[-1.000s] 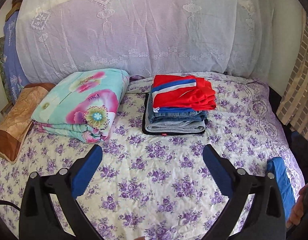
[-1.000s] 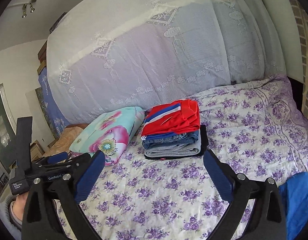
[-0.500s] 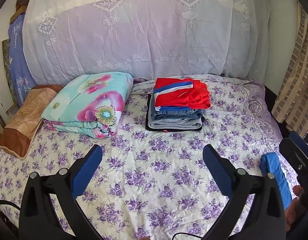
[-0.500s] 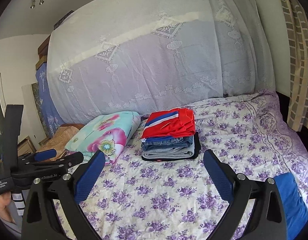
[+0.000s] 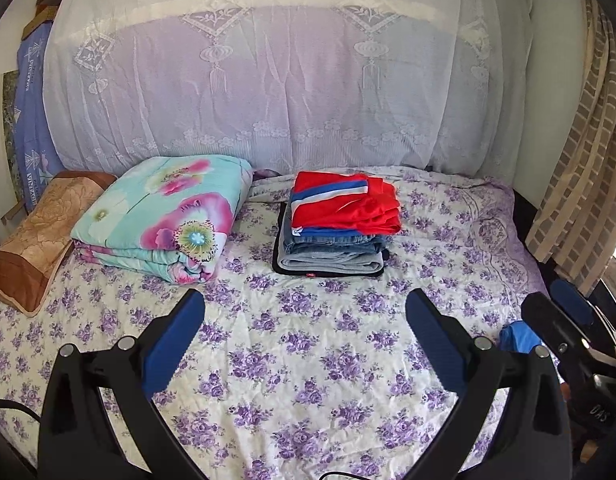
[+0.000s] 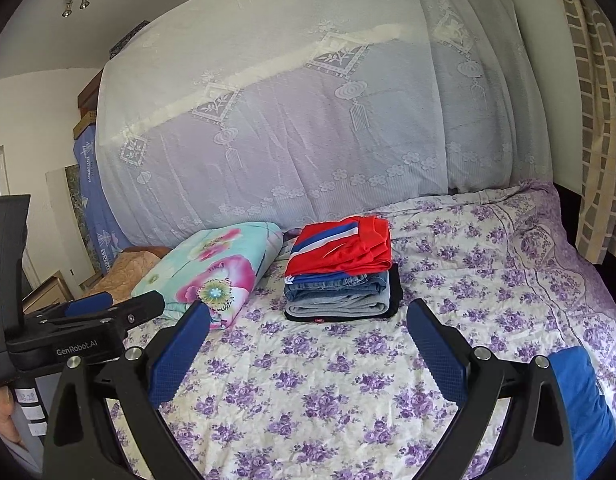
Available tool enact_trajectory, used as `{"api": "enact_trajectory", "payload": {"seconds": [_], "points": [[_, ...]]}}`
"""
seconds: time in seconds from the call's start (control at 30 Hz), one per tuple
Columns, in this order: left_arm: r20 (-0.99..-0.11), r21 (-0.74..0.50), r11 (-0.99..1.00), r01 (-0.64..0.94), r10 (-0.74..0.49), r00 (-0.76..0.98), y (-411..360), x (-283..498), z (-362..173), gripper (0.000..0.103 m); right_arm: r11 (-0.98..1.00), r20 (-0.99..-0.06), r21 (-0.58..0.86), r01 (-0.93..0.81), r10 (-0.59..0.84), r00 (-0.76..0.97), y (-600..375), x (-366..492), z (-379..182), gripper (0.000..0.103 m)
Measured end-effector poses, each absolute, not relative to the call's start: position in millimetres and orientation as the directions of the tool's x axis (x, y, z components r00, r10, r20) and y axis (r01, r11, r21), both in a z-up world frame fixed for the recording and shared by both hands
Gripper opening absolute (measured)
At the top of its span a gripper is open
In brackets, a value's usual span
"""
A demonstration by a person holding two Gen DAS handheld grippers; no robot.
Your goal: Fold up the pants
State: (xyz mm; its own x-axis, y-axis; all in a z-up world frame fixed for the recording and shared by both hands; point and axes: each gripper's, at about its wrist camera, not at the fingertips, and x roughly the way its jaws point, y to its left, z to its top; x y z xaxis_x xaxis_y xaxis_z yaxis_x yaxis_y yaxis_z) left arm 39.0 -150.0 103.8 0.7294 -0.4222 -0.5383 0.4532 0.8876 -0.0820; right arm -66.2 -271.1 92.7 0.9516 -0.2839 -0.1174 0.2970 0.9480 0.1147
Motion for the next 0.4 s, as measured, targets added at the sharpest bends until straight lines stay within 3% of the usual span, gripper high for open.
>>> {"api": "enact_trajectory", "payload": {"seconds": [0.13,0.4], "points": [[-0.527,0.004,0.910,0.414,-0.350,0.775,-156.0,38.2,104.7,0.098,0.946,-0.118,0.125,0.300,-0.286,0.951,-274.5,-65.4,92.5,0.099],[-0.548,0.038,0.922,0.385,-0.303,0.780,-160.0,41.3,104.1,0.098,0.946,-0.119,0.130,0.298,-0.284,0.952,-276.0,-64.1,93.5,0.099]]}}
